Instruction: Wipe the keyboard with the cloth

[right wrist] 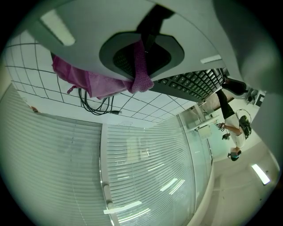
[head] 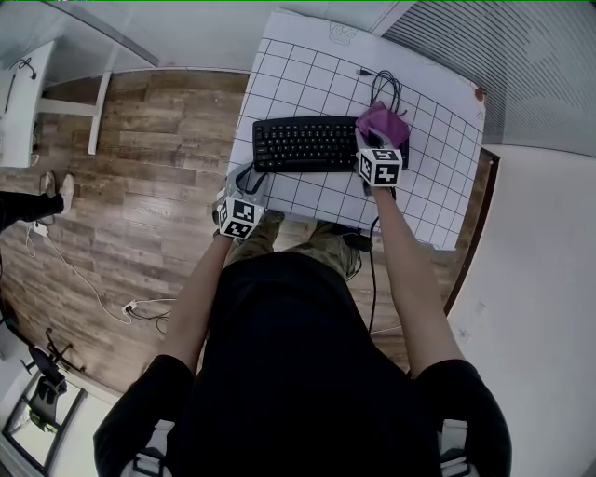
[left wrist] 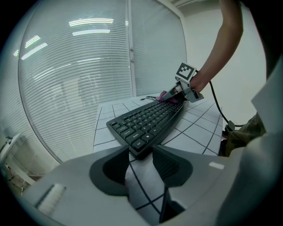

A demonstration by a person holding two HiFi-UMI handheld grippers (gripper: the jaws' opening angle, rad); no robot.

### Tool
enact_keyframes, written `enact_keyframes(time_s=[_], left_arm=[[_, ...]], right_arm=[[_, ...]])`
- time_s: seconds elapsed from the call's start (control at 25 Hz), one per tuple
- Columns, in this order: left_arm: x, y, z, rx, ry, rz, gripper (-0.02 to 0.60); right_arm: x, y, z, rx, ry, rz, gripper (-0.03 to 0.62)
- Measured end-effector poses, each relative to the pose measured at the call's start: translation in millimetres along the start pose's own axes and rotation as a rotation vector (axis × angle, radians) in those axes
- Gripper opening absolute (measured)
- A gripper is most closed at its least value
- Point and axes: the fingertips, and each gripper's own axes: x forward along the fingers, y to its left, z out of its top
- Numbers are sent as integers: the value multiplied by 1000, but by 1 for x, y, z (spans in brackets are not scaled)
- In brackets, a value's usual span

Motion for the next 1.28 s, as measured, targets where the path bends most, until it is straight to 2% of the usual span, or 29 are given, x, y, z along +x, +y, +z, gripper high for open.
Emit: enact_keyframes(time_s=[0.8,1.28], left_arm=[[0,-2,1,3,-3,-11,135],[0,-1,1,-21,8,-29,135]], right_arm=[[6,20,4,7,0,8,40],[14,41,6,-18,4,22,40]])
